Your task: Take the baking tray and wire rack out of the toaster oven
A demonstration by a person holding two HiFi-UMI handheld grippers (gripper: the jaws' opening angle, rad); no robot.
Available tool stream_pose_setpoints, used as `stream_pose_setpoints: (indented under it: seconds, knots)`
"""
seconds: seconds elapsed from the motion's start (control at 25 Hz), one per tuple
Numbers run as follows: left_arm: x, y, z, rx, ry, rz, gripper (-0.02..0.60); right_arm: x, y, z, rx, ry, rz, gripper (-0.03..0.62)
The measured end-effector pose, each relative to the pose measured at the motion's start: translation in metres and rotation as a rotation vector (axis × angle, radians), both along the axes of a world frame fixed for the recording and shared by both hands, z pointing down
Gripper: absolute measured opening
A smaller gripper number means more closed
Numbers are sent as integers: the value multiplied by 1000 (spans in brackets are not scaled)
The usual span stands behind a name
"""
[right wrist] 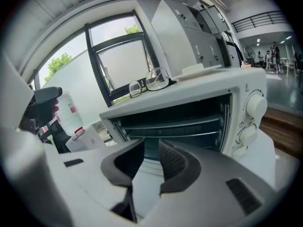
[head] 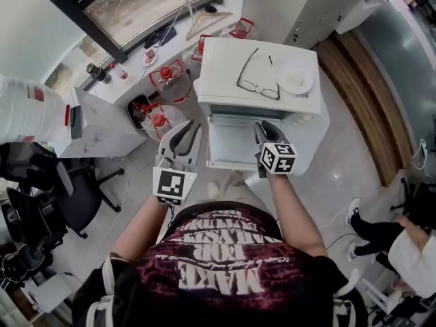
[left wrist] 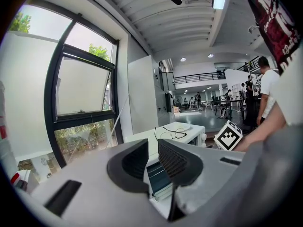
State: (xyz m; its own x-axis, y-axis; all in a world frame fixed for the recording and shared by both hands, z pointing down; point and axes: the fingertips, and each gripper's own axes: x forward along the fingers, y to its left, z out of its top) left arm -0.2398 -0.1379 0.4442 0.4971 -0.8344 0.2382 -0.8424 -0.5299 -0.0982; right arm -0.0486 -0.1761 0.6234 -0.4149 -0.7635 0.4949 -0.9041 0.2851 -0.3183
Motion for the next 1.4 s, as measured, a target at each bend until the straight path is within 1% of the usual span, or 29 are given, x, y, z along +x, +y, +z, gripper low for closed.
stream_pose_setpoints:
  seconds: [0.24,0.44,0.52,0.68,0.92,1.08,1.16,1.32,1.36,1.4]
  knots:
    - [-3,-6,3,-11,-26,-18,54,-2,-19,32,-86,-74,30,115]
    - [-4,-10,8,-24,-42,-27,54,2,-38,52,-118,-100,71,123]
    - [-5,-12,10,-28,-50,-33,54,5,-46,60,-131,-132,106,132]
    - [-3,-13,14,-36,-69,-32,54,18,-57,73,-170,-238,217,146]
    - [-4,-12,19,-52,-97,-31,54,18,-70,67,-152,-329,265,156]
    - [-3,-11,19,-52,-101,-32,54,16,-74,73,-177,-363,288,158]
    - [-1,-10,18,-49,-105,-28,54,15,-77,75,-185,-404,303,163]
    - [-2,-7,19,-54,-112,-29,54,15,-78,68,-171,-519,344,156]
    - [-3,-6,20,-58,-114,-30,54,14,-78,66,-169,-535,350,139]
    - [-4,-6,20,-61,-115,-33,54,14,-79,66,-170,-539,352,137]
